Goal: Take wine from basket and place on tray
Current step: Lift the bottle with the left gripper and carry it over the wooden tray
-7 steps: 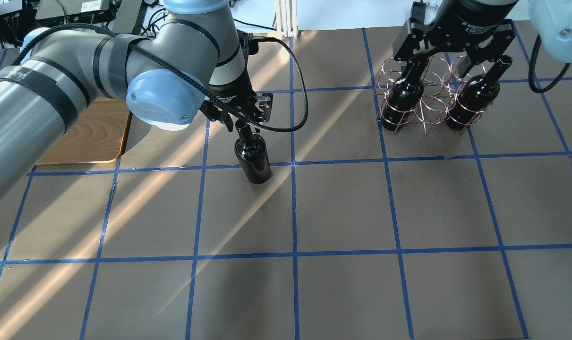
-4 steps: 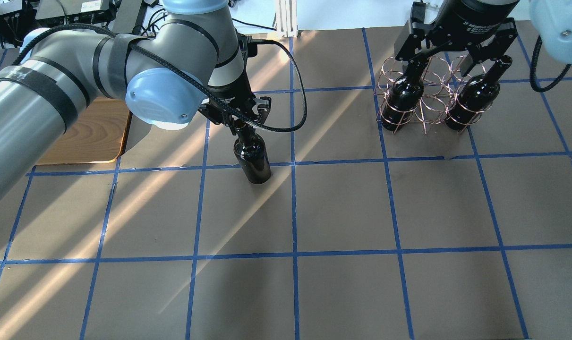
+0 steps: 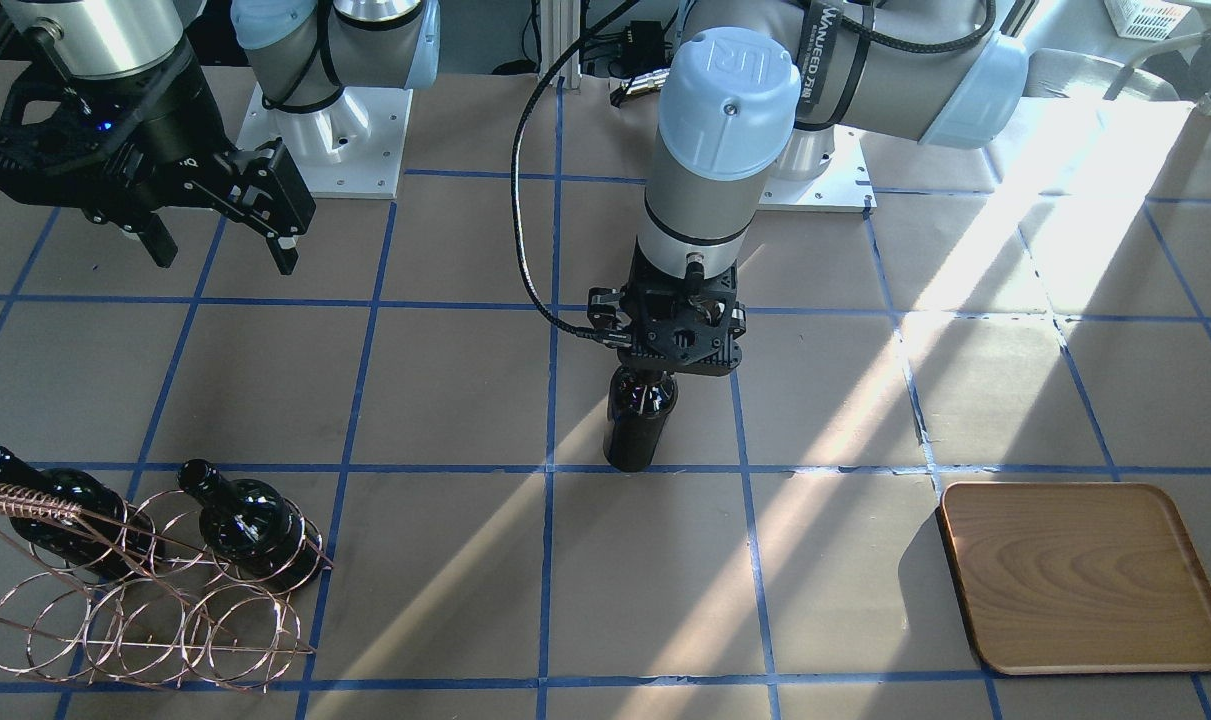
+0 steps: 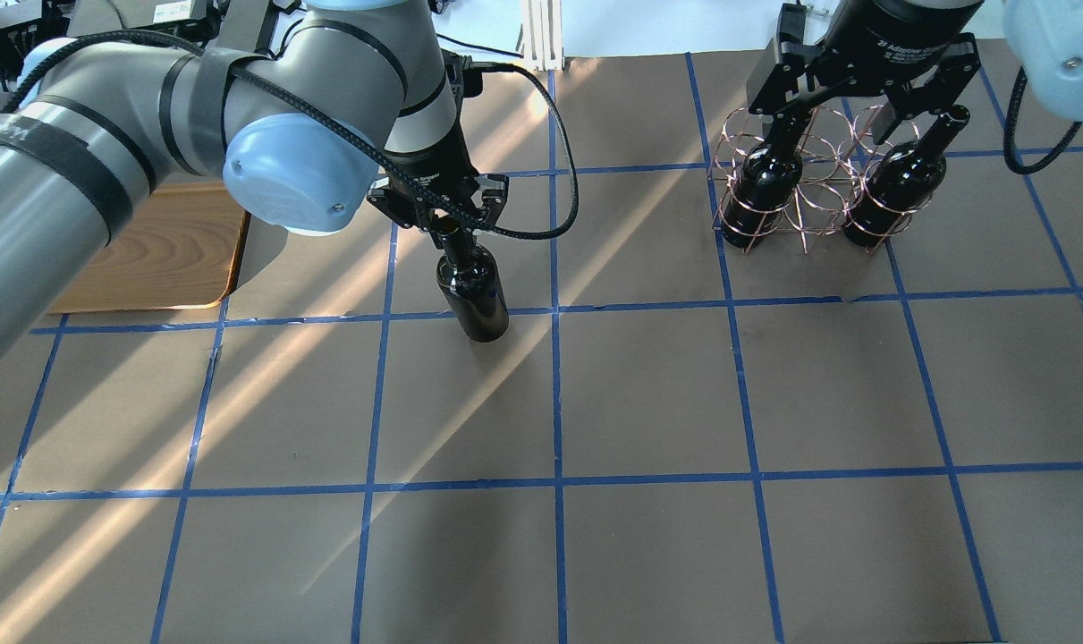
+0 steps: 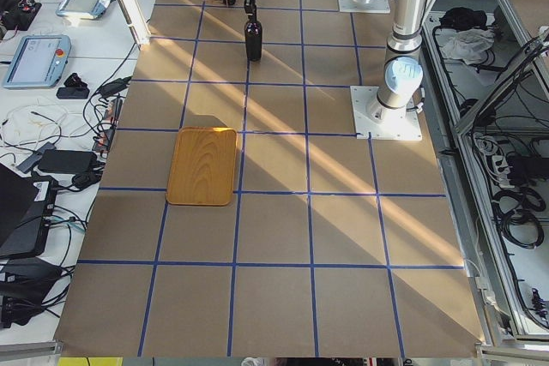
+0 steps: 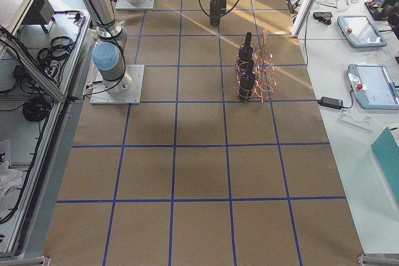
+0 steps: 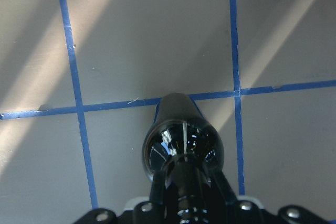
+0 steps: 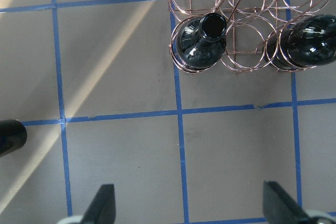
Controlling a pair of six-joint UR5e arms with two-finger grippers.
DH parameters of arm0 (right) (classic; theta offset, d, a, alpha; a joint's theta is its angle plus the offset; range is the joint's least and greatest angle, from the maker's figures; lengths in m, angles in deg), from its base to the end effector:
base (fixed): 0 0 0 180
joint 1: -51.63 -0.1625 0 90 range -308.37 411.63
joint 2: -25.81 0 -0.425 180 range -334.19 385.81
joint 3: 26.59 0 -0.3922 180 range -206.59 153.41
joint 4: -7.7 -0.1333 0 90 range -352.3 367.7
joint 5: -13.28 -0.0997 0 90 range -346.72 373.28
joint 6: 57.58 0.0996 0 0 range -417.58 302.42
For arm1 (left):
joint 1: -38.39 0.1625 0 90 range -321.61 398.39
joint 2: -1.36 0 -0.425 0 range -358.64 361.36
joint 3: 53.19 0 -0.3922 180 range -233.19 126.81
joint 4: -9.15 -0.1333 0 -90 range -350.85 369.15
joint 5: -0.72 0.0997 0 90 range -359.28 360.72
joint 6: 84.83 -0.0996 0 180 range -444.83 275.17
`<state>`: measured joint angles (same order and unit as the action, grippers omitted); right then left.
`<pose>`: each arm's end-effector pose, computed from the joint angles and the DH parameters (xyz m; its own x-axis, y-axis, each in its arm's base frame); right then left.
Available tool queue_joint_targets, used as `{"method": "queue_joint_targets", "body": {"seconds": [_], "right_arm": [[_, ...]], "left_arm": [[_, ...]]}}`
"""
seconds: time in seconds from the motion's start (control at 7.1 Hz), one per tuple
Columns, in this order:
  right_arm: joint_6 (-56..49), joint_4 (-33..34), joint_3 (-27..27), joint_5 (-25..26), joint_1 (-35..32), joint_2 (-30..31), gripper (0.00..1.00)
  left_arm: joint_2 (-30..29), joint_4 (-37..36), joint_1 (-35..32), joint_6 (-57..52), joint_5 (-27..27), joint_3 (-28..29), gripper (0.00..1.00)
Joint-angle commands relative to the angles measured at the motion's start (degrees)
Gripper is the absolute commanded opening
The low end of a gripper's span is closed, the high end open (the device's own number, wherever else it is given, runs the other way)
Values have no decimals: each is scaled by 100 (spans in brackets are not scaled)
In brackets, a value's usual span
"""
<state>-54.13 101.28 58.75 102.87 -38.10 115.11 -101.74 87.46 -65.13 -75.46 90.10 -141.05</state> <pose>0.1316 -0.5090 0.5289 -0.9979 0.0634 -0.0150 0.0648 0.9893 -0.1306 -0.2668 -0.5348 0.4036 -0.9973 0.0725 0.0127 0.0724 0.9973 -0.0108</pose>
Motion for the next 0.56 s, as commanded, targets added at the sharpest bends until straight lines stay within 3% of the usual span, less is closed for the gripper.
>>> {"method": "queue_joint_targets", "body": {"seconds": [0.0, 0.42], "right_arm": [[15, 2, 0, -3, 0, 9, 100], [33, 2, 0, -20, 0, 9, 100]], "left_arm": [[62, 410, 409, -267, 176, 486, 0], [88, 797, 1567, -1459, 150, 1085, 0]]}}
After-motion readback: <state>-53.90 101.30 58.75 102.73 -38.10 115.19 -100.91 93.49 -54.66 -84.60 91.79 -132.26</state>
